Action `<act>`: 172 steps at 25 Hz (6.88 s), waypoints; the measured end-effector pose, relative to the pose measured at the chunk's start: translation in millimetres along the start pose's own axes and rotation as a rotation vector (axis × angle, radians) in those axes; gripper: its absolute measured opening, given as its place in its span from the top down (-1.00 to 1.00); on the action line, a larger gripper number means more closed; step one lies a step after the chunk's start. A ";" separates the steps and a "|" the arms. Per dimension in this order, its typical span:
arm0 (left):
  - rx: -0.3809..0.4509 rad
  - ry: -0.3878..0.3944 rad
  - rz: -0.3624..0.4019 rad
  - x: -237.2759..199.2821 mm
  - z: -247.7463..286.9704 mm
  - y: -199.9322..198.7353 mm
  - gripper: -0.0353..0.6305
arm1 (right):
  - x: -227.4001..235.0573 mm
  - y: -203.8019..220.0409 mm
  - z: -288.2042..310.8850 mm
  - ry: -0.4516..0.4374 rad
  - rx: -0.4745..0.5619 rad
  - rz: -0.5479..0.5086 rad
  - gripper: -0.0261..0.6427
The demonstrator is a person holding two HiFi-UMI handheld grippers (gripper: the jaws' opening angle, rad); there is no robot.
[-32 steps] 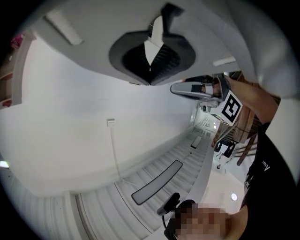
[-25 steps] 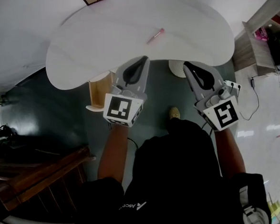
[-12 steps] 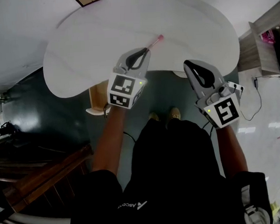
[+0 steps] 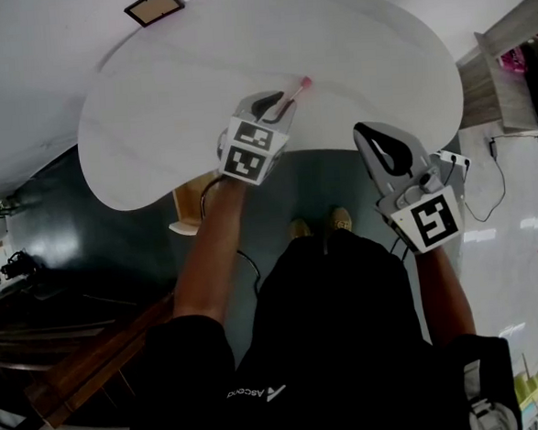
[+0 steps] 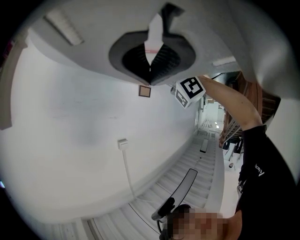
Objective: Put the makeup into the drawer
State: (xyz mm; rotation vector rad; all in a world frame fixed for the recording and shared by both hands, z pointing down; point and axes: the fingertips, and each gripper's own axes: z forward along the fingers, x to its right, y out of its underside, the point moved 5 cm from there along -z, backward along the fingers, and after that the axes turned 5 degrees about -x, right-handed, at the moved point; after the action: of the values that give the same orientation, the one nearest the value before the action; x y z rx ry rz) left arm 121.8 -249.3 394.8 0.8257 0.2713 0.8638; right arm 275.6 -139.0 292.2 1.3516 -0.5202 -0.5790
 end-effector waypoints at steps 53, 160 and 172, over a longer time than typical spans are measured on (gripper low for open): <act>0.226 -0.238 -0.301 36.6 -108.8 17.1 0.73 | -35.0 7.7 16.7 -0.227 0.029 0.012 0.91; -0.156 -0.293 -0.171 -120.2 -155.2 520.3 0.86 | -396.7 237.3 312.0 -0.848 -0.315 -0.336 0.91; 0.267 -0.550 -0.372 -65.2 -290.9 378.5 0.86 | -407.8 119.6 263.7 -0.826 -0.188 -0.207 0.91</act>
State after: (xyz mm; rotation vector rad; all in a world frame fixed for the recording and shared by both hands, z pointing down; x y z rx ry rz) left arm -285.6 -4.2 472.8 1.1819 0.0476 0.2334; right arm -193.4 -52.8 443.1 0.9499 -0.9638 -1.3394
